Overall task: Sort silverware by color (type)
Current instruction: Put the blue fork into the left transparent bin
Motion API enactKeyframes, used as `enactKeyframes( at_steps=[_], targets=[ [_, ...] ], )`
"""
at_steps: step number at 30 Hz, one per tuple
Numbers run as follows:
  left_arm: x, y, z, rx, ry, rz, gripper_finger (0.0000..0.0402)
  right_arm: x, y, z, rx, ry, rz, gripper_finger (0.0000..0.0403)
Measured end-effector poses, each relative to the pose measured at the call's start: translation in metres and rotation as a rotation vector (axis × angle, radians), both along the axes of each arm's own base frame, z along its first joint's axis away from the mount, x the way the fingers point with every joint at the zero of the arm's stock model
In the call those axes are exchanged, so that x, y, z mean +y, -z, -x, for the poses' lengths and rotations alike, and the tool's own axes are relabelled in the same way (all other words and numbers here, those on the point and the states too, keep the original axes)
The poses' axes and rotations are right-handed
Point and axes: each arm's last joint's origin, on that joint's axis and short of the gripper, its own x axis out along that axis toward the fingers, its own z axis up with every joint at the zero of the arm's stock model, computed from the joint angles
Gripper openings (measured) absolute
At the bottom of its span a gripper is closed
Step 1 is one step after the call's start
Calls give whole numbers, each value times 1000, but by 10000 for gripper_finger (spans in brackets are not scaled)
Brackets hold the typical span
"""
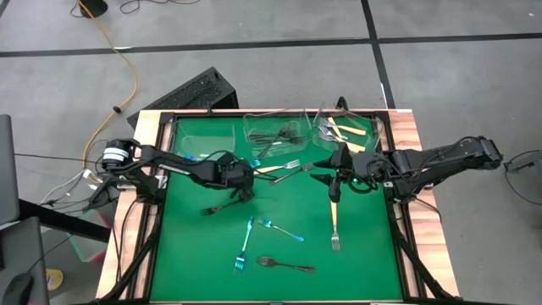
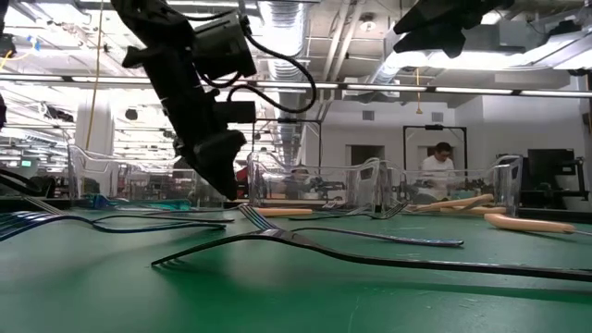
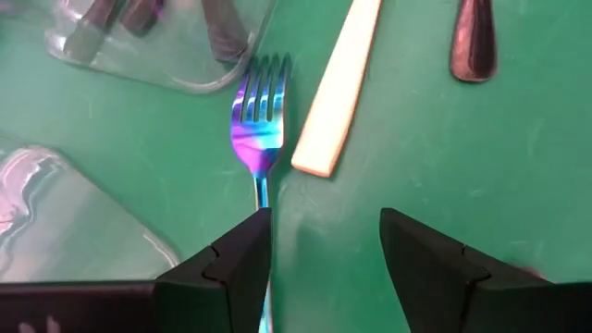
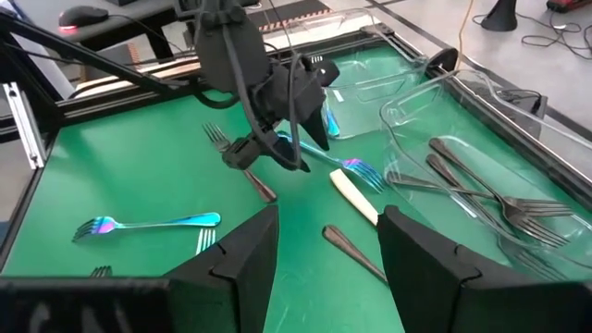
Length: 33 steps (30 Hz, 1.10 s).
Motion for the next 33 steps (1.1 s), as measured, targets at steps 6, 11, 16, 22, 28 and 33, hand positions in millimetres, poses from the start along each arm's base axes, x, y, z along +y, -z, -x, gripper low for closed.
enactKeyframes(
  at_steps=[6,11,16,22,28,33],
  targets=[
    [15,-2,7,73,-13,-15,185,0,1,0,8,-2,1,205],
    [19,-5,9,62,-36,1,185,1,1,0,12,-19,-7,205],
    [22,-3,5,38,1,35,185,2,4,2,43,-27,-5,205],
    [29,-3,4,4,-10,34,185,3,5,2,51,-27,-8,205],
    [24,-7,4,-27,19,86,185,3,5,2,52,-30,-8,205],
    [2,-32,4,-129,86,94,185,3,5,3,60,-30,-7,205]
  ],
)
